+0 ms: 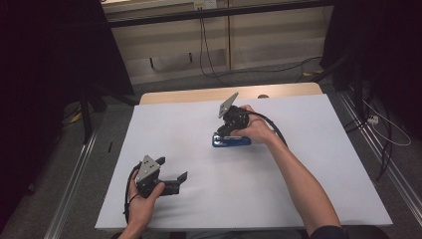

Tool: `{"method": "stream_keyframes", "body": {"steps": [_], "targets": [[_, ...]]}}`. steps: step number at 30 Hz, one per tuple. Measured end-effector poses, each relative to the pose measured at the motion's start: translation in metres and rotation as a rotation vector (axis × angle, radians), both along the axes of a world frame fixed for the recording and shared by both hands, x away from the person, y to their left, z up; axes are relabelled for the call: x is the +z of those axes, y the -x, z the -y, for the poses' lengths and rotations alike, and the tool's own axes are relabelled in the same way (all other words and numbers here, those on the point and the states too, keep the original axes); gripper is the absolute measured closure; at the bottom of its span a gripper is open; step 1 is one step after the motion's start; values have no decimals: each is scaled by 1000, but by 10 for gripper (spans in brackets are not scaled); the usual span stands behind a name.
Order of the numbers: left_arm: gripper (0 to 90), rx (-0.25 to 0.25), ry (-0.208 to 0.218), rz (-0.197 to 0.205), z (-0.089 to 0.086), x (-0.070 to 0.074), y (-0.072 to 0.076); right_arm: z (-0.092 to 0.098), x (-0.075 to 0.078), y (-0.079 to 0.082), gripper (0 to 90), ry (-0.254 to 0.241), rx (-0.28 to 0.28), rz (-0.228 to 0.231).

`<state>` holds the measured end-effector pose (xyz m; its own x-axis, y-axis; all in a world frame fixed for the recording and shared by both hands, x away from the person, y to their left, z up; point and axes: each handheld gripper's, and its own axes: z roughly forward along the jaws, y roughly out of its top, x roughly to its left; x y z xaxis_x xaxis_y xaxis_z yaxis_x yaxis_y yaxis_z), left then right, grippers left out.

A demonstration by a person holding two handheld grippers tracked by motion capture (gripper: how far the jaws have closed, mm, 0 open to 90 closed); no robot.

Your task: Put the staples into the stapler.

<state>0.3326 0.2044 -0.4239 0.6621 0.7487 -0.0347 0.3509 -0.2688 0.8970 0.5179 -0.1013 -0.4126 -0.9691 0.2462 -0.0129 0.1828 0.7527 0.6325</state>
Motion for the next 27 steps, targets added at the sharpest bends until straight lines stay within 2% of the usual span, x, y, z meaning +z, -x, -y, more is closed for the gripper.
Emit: {"method": "stream_keyframes", "body": {"steps": [5, 27], "targets": [[38, -3, 1, -11, 0, -1, -1, 0, 0, 0, 793, -5, 0, -6], [38, -7, 0, -10, 1, -1, -1, -2, -1, -1, 778, -22, -14, -11]]}}
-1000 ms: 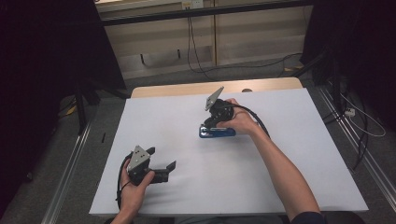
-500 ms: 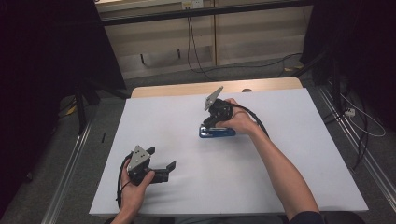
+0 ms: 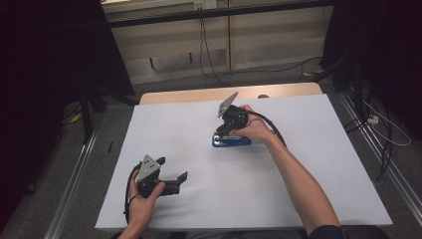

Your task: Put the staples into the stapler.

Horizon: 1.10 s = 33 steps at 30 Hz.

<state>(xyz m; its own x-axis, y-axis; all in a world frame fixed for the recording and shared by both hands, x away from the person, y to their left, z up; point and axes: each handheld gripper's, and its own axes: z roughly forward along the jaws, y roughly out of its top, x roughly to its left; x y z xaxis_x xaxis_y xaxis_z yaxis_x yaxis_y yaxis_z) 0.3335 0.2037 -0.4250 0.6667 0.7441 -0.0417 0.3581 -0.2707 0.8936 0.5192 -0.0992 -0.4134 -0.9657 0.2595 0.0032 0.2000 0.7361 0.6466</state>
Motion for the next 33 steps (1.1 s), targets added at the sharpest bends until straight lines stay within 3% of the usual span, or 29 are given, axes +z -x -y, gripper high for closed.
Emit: {"method": "stream_keyframes", "body": {"steps": [21, 33], "targets": [[38, -1, 1, 2, 0, 0, 0, -1, 1, 0, 765, -16, -12, 1], [38, 2, 3, 2, -1, 1, 1, 1, 0, -1, 690, -18, -35, 7]]}}
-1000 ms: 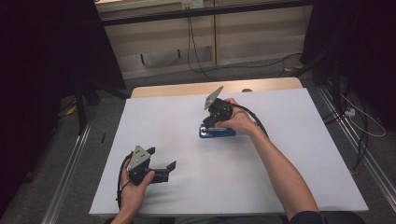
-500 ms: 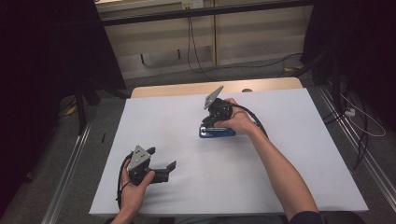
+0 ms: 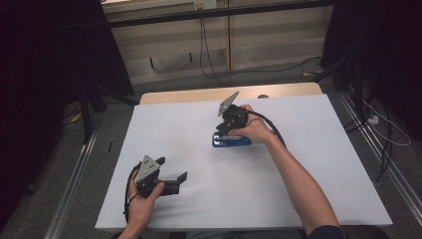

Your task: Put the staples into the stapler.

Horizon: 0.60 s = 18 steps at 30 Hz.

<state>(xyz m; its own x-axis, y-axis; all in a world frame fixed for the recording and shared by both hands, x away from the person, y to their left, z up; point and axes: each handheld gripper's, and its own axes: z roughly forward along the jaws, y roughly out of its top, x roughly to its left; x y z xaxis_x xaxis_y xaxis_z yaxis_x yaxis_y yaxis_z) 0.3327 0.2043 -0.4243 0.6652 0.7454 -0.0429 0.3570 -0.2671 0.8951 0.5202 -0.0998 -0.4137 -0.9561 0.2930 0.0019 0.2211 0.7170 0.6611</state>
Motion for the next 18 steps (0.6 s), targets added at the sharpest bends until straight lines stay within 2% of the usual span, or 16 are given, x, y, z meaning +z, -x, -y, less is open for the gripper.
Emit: {"method": "stream_keyframes", "body": {"steps": [18], "targets": [[38, -2, -2, 1, -1, 0, 0, 4, -1, 2, 681, 13, -7, -15]]}}
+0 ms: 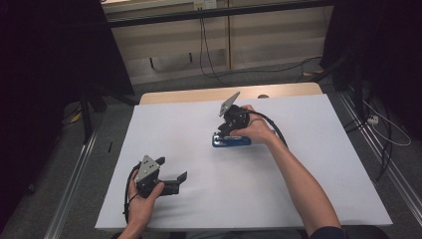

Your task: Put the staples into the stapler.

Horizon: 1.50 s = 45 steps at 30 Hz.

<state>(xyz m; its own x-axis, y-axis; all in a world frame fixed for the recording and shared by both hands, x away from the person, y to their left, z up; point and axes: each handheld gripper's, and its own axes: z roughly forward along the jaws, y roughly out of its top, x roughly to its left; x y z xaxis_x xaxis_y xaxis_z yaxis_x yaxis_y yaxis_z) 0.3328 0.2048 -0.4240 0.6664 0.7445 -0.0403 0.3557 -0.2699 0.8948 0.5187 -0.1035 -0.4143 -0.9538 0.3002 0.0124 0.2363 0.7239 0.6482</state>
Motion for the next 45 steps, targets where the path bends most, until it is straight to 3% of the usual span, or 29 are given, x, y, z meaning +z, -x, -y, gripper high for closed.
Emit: {"method": "stream_keyframes", "body": {"steps": [15, 24, 31, 38, 45], "targets": [[38, 4, 3, -3, 0, -1, 0, 1, 0, 0, 736, -2, 14, -11], [38, 1, 1, -2, 0, -1, 0, 9, 0, 3, 615, -41, -62, -11], [38, 3, -1, -4, 1, -1, -1, 21, -3, 7, 421, -91, -150, -13], [38, 3, 1, 0, 0, -1, -1, 27, -2, 16, 321, -122, -195, -11], [38, 2, 2, 0, 0, 0, -1, 30, 2, 24, 159, -164, -270, -4]]}}
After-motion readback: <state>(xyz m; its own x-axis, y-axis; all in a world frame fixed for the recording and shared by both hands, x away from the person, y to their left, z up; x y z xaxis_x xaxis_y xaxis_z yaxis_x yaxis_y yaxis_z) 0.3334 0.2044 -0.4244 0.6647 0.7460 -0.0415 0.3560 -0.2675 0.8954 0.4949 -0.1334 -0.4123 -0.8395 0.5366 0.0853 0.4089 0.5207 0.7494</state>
